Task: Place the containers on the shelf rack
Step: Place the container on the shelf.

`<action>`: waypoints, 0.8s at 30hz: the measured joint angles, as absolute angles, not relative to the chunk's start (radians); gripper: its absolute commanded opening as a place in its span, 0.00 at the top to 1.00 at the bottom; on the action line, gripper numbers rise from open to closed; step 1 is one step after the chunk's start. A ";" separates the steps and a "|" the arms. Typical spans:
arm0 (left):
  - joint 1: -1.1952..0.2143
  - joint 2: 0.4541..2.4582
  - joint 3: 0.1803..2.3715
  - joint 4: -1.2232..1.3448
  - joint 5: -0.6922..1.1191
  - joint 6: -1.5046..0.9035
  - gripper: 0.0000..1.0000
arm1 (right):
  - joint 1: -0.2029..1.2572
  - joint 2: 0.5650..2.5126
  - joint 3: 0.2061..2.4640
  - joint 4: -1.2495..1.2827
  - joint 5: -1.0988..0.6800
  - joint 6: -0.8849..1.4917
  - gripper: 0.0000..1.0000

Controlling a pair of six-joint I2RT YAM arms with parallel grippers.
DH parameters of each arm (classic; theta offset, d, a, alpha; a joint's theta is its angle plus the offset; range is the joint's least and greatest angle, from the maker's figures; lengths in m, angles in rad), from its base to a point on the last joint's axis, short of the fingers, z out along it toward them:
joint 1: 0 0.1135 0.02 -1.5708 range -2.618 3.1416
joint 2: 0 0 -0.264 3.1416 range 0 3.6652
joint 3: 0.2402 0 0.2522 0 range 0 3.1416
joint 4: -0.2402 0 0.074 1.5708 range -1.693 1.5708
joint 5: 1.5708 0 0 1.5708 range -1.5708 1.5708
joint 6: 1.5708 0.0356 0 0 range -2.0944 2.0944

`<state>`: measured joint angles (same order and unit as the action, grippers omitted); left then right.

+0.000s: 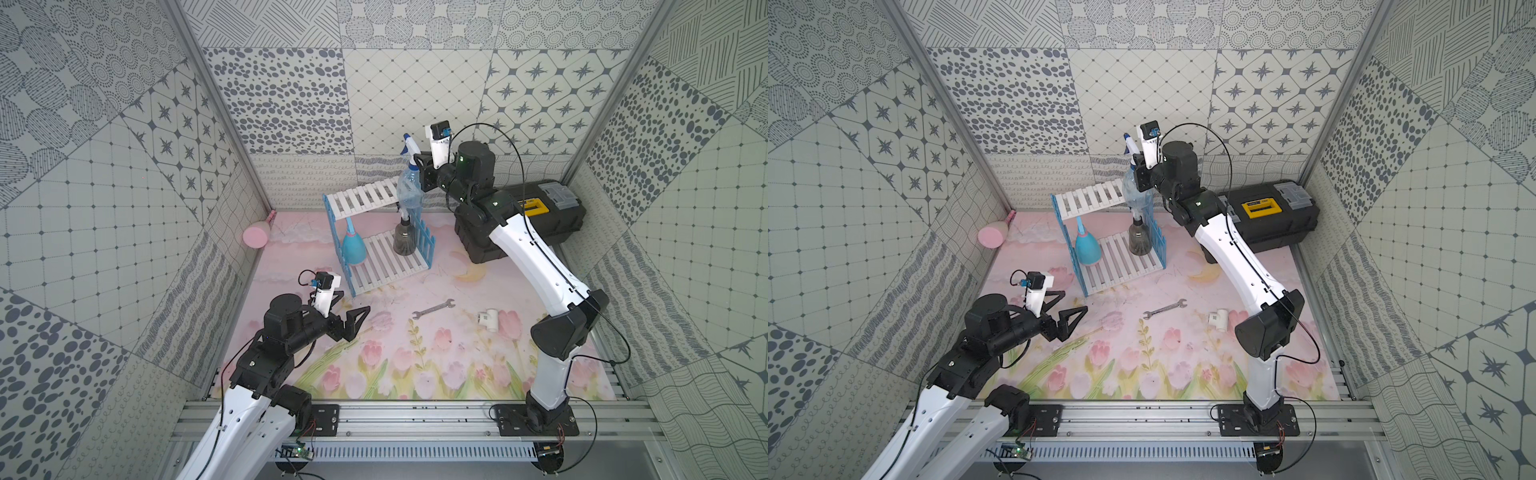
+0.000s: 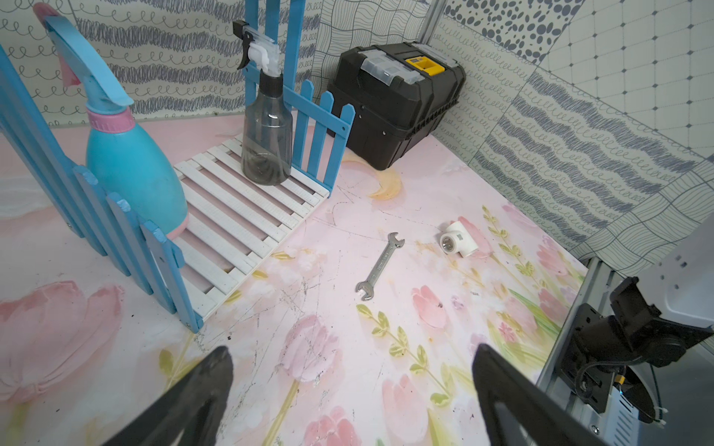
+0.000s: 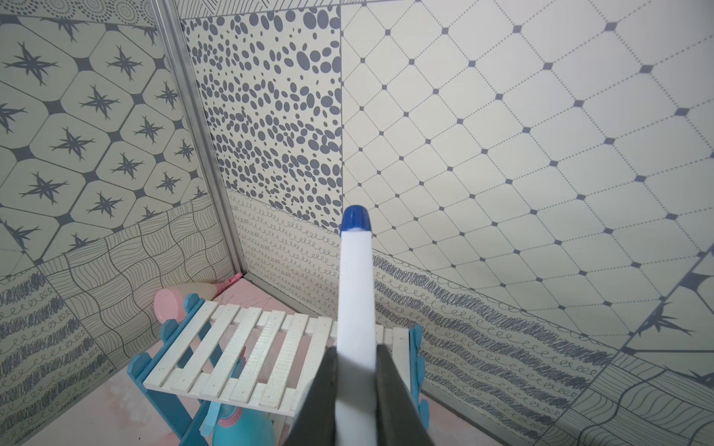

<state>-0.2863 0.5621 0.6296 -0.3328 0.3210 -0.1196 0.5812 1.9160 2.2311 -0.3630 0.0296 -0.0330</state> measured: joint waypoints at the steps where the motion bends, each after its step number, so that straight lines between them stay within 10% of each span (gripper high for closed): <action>1: -0.286 0.563 0.629 -0.333 0.319 -0.118 0.01 | 0.582 1.932 2.260 -0.368 0.031 -0.035 1.00; 24: -0.286 0.565 0.624 -0.333 0.315 -0.110 0.01 | 0.576 2.220 2.658 -0.482 0.068 -0.060 1.00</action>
<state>-0.2863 0.5652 0.6243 -0.3328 0.3145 -0.1097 0.5762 2.2196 2.6583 -0.4816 0.0677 -0.0605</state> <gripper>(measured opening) 0.986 0.186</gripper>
